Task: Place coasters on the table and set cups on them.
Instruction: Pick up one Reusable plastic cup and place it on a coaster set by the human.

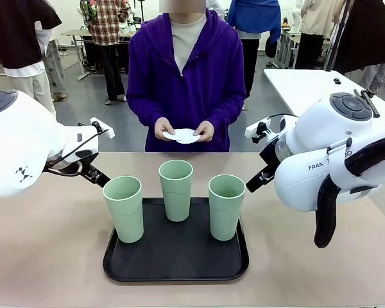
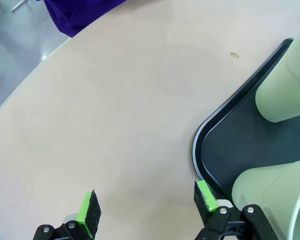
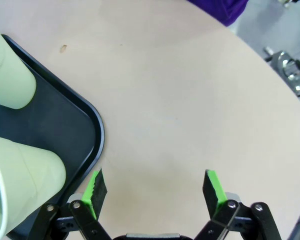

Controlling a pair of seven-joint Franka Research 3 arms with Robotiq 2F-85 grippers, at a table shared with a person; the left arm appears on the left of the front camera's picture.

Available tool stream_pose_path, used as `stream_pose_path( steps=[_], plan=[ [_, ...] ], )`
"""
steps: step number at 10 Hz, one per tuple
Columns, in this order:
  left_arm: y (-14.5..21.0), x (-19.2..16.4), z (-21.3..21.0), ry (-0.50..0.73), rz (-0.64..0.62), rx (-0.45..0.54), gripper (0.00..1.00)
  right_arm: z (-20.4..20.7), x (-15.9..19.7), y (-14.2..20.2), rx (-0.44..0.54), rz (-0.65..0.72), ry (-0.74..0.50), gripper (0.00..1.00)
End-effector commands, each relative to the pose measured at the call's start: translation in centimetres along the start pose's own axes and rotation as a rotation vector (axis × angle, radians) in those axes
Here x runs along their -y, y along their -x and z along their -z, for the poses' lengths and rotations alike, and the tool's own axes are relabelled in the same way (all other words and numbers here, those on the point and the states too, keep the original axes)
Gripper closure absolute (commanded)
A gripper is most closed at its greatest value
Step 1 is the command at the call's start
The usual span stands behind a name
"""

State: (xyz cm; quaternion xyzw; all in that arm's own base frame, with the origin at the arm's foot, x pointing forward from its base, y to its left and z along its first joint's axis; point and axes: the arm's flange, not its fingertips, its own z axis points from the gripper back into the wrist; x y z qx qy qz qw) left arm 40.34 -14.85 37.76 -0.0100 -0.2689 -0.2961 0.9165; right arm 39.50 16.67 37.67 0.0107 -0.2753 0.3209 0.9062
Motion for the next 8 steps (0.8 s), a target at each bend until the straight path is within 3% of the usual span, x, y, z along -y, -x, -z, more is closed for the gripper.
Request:
stream_pose_path(
  steps=[1,3,5,7,8],
  plan=[
    [0.0,-0.3,-5.6,-0.040,0.034,-0.029,0.00,-4.1,-0.3,-0.7,-0.034,-0.034,0.023,0.00],
    [0.9,-0.6,-10.0,-0.065,0.014,-0.069,0.00,-9.2,-0.8,0.1,-0.164,-0.025,0.023,0.00],
    [4.7,0.0,-13.4,0.007,-0.021,-0.197,0.00,-13.9,-2.8,4.1,-0.357,0.021,-0.029,0.00],
    [7.7,0.9,-14.7,0.112,-0.058,-0.234,0.00,-14.4,-4.9,8.0,-0.419,0.032,-0.147,0.00],
    [8.8,1.6,-14.2,0.104,-0.040,-0.212,0.00,-13.1,-2.0,3.2,-0.347,0.006,-0.028,0.00]
  ],
)
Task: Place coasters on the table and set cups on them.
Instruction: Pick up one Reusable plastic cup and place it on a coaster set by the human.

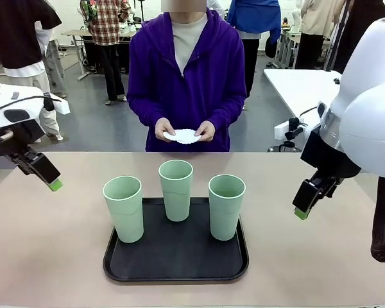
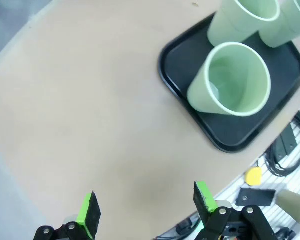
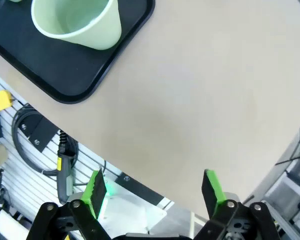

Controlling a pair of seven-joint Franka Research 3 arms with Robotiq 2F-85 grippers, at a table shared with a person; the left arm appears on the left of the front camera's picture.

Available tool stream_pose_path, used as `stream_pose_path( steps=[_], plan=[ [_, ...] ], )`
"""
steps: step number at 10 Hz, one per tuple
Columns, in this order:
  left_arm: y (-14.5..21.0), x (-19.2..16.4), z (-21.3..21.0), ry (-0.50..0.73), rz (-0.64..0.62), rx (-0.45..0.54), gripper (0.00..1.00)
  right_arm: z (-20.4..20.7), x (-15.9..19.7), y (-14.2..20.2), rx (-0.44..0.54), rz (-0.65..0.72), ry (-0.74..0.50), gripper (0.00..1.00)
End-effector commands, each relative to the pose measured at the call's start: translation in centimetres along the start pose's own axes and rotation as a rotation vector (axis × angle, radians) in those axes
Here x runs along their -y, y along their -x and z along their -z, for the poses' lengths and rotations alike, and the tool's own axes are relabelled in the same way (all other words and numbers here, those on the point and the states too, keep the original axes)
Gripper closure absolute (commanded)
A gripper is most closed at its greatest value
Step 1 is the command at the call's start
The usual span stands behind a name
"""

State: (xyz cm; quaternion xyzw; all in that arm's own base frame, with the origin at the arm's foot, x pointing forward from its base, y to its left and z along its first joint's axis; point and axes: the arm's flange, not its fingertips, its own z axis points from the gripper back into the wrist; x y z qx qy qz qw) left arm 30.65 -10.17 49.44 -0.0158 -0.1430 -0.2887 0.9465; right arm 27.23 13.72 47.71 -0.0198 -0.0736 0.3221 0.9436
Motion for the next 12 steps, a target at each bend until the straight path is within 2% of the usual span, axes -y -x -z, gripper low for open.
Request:
stream_pose_path(
  steps=[1,2,3,4,5,6,7,8,10,12],
  plan=[
    [-0.7,-0.4,0.7,-0.030,0.006,0.011,0.00,1.2,1.4,-2.0,0.062,0.003,0.046,0.00],
    [-0.7,-0.4,0.7,-0.030,0.006,0.011,0.00,0.0,0.0,0.0,0.000,0.000,0.000,0.00],
    [0.1,0.1,-0.2,0.001,0.000,0.002,0.00,2.2,2.3,0.5,0.134,0.066,-0.450,0.00],
    [0.4,-2.2,0.0,0.202,-0.082,0.079,0.00,2.7,5.6,2.1,0.258,0.234,-0.777,0.00],
    [1.4,-3.8,-1.0,0.363,-0.136,0.143,0.00,2.6,9.1,4.3,0.388,0.370,-0.946,0.00],
    [1.8,-6.3,-2.3,0.587,-0.143,0.217,0.00,3.8,12.2,6.1,0.439,0.520,-1.062,0.00],
    [3.1,-9.4,-2.5,0.801,-0.200,0.240,0.00,5.9,14.3,7.7,0.404,0.591,-1.184,0.00],
    [4.4,-11.4,-2.5,0.872,-0.251,0.254,0.00,7.5,15.7,9.0,0.394,0.647,-1.241,0.00],
    [6.5,-15.6,-2.1,0.917,-0.380,0.233,0.00,9.8,18.6,12.3,0.441,0.781,-1.303,0.00],
    [9.0,-18.6,-1.0,0.955,-0.550,0.270,0.00,9.4,20.0,15.2,0.512,0.824,-1.315,0.00]
  ],
)
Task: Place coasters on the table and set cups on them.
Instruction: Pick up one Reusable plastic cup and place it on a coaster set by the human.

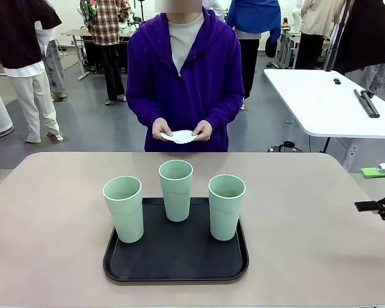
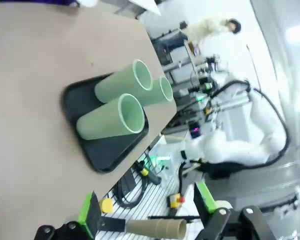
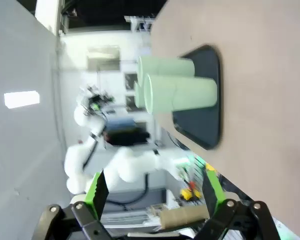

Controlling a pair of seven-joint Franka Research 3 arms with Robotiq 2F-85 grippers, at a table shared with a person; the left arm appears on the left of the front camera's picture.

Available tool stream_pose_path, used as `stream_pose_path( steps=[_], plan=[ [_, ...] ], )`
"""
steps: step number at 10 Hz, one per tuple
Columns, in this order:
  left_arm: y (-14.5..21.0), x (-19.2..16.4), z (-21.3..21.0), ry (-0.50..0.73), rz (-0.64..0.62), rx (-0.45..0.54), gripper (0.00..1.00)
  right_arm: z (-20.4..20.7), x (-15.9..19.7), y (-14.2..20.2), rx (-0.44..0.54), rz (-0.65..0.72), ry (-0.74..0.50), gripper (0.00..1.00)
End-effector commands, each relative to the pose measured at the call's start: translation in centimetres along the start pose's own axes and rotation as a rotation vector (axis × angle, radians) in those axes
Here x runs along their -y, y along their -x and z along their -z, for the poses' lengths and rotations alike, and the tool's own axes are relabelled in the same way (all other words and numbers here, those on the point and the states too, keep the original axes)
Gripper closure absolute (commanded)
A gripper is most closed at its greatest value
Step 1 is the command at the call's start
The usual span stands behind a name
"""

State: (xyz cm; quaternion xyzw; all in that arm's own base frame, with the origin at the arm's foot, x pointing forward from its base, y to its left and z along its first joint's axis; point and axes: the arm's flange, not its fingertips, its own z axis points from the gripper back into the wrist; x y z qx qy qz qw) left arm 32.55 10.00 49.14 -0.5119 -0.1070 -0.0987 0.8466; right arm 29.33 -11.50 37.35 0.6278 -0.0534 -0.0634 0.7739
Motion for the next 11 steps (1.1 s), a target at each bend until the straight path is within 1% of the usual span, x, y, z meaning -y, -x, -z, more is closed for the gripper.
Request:
stream_pose_path(
  steps=[1,2,3,5,6,8,10,11],
  plan=[
    [-0.7,-2.3,-0.2,-0.002,-0.146,0.052,0.00,-1.1,-1.0,0.8,0.096,-0.013,-0.048,0.00],
    [-0.4,-3.5,-0.5,0.018,-0.204,0.076,0.00,-1.8,-1.3,1.2,0.114,-0.021,-0.050,0.00],
    [0.2,-4.4,-0.2,0.064,-0.237,0.107,0.00,-2.5,-1.8,1.3,0.132,-0.028,-0.038,0.00],
    [1.7,-4.9,0.2,0.138,-0.268,0.171,0.00,-2.8,-2.3,1.3,0.138,-0.037,-0.026,0.00],
    [2.6,-4.4,0.4,0.163,-0.269,0.206,0.00,-2.8,-2.2,1.3,0.137,-0.039,-0.023,0.00],
    [3.7,-3.0,2.2,0.147,-0.276,0.197,0.00,-2.8,-1.9,1.2,0.136,-0.023,-0.010,0.00],
    [3.6,-1.7,3.0,0.098,-0.286,0.155,0.00,-2.6,-1.8,1.1,0.135,-0.022,-0.005,0.00],
    [3.2,-1.7,2.6,0.072,-0.284,0.141,0.00,-2.6,-1.8,0.9,0.121,-0.037,-0.005,0.00]
  ],
)
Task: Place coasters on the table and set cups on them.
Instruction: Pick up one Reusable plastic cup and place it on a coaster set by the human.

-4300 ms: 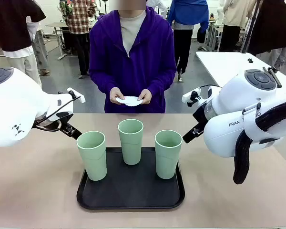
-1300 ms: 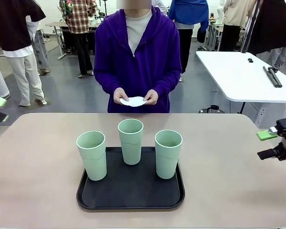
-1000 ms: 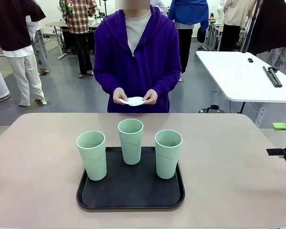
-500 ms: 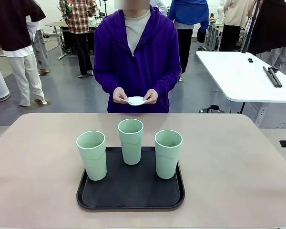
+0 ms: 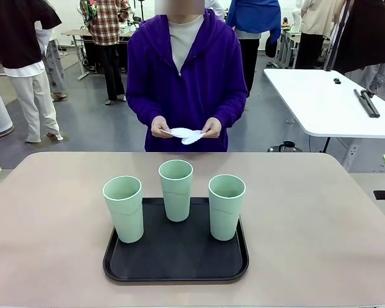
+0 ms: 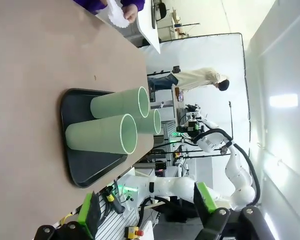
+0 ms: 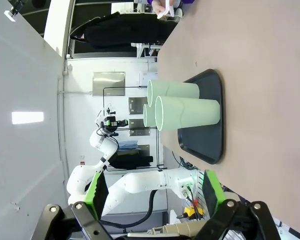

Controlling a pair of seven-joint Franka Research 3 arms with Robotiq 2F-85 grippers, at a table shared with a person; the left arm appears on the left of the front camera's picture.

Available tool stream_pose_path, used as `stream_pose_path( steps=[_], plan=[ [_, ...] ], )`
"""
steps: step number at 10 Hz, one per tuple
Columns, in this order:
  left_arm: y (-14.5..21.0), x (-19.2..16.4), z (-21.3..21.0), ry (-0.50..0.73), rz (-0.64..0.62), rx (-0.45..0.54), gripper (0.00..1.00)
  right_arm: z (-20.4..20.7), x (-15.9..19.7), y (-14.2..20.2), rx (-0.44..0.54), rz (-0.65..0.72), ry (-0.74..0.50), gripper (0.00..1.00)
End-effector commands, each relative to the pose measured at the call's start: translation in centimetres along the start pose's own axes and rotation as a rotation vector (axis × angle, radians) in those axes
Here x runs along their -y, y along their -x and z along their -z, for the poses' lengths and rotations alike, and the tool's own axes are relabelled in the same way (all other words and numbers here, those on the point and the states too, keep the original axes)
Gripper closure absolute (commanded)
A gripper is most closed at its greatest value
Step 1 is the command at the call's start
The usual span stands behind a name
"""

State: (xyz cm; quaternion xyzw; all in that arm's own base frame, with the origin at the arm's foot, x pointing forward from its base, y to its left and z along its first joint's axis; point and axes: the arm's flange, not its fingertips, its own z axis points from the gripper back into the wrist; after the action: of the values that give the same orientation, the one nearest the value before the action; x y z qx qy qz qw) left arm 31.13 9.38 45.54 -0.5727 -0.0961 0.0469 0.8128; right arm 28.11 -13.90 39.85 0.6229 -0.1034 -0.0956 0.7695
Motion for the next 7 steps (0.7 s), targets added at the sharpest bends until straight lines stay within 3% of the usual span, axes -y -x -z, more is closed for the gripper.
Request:
stream_pose_path(
  steps=[1,7],
  plan=[
    [-0.03,-0.67,-0.53,0.018,0.002,0.013,0.00,-0.08,-0.04,0.02,0.003,0.000,-0.001,0.00],
    [-0.03,-0.67,-0.53,0.018,0.002,0.013,0.00,-0.08,-0.04,0.02,0.003,0.000,-0.001,0.00]
  ],
)
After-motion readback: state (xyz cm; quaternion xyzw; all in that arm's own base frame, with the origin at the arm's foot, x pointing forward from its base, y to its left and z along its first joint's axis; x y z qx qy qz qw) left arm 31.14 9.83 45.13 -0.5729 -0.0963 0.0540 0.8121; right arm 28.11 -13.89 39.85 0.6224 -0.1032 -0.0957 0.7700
